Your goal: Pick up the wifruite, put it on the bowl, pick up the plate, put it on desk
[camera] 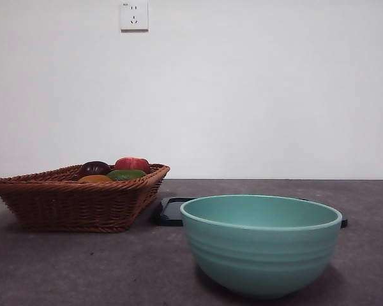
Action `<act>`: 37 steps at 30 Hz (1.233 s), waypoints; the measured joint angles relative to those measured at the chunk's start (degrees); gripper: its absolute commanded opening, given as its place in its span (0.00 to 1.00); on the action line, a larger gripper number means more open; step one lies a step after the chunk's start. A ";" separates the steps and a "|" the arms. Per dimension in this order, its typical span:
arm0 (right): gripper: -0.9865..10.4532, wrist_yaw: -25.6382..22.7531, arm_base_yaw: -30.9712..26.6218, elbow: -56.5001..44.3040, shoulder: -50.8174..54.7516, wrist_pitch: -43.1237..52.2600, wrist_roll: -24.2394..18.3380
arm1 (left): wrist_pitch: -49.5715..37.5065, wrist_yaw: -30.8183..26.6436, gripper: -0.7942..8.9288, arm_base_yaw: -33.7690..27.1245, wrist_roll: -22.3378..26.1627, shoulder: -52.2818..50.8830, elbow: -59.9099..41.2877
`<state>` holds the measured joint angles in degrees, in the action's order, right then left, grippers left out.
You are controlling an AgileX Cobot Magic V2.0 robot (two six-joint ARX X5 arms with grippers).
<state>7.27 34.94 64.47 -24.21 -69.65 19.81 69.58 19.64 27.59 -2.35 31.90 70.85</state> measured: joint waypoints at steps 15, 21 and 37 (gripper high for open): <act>0.10 0.00 0.00 0.00 0.00 0.00 0.00 | -48.57 -6.47 0.10 -23.32 2.89 -13.66 -42.27; 0.10 0.00 0.00 0.00 0.00 0.00 0.00 | -57.11 -10.93 0.10 -25.70 1.53 -20.94 -57.48; 0.10 -0.02 0.00 0.00 0.00 0.00 0.00 | -60.59 -20.83 0.10 -25.70 -0.04 -30.91 -69.00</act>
<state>7.25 34.94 64.47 -24.21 -69.65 19.81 8.99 -1.19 1.89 -2.39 0.99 1.85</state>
